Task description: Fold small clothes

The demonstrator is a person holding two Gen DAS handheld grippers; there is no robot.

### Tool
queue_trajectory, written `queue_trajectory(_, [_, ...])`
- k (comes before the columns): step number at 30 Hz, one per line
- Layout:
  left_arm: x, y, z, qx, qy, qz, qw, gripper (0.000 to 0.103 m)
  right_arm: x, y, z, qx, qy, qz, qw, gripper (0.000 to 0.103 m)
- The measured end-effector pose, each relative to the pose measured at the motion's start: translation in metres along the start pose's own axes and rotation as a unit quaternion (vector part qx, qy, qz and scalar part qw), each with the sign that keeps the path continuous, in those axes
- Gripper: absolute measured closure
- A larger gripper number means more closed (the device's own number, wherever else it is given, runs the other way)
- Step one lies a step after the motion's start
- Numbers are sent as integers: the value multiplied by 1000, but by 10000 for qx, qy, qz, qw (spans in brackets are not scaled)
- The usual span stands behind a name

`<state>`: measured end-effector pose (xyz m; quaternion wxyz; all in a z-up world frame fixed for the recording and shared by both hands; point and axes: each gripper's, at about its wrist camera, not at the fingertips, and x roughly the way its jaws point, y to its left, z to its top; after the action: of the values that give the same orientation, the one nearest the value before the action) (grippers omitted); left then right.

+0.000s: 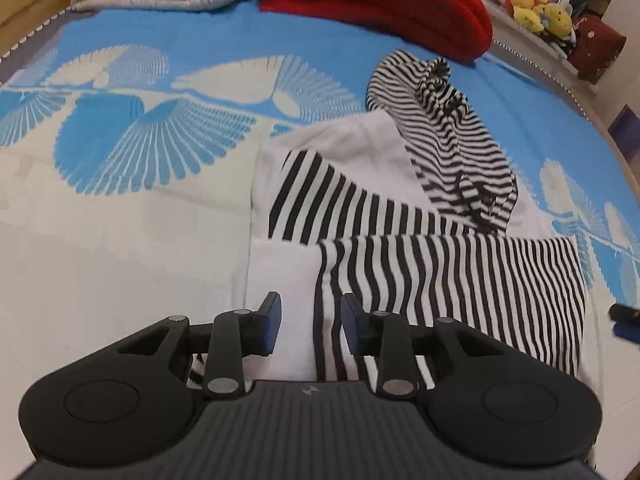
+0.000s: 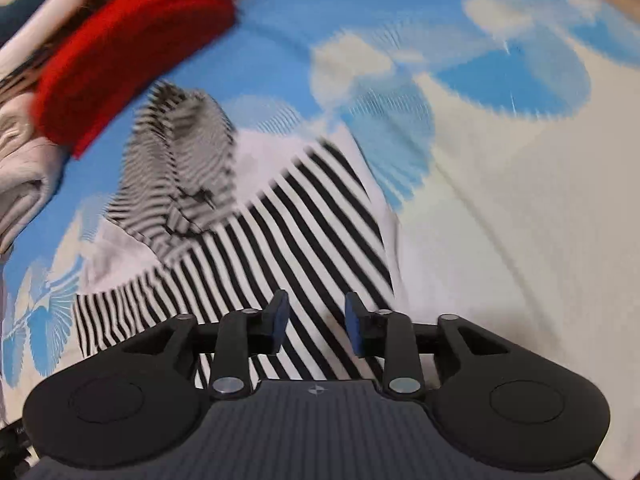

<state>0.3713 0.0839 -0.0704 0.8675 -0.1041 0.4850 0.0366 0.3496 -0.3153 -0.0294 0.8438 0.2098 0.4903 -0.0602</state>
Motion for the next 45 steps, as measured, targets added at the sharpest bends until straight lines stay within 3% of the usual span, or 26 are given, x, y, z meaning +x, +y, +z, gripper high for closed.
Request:
queue_trajectory(6, [-12, -16, 10, 226, -508, -15, 9985, 63, -21, 17, 17, -807, -526, -185, 9952, 69])
queue_trajectory(8, [-21, -24, 12, 474, -777, -68, 9958, 40, -25, 18, 20, -997, -637, -255, 9926, 69])
queue_trajectory(10, [-29, -32, 11, 727, -1075, -85, 9915, 29, -28, 17, 22, -1121, -709, -302, 9907, 69])
queue_trajectory(15, [-36, -42, 20, 851, -1387, -147, 9866, 27, -32, 16, 26, -1237, -754, -238, 9892, 69])
queue_trajectory(18, [-28, -49, 43, 797, -1642, 206, 9830, 23, -31, 15, 29, -1242, -729, -212, 9894, 69])
queue_trajectory(22, [10, -61, 90, 706, -1735, 577, 9806, 22, -30, 12, 34, -1227, -717, -132, 9898, 69])
queue_trajectory(30, [121, -86, 191, 1024, -1442, 559, 9826, 22, -16, 4, 45, -1221, -653, -364, 9897, 69])
queue_trajectory(37, [201, -101, 265, 783, -1332, 205, 9878, 22, 10, -4, 50, -1618, -573, -995, 9801, 69])
queue_trajectory(41, [239, -111, 301, 519, -1230, 55, 9910, 22, 19, 0, 48, -1735, -483, -985, 9787, 69])
queue_trajectory(45, [276, -120, 317, 228, -879, -24, 9959, 22, 30, 8, 43, -2027, -388, -997, 9734, 69])
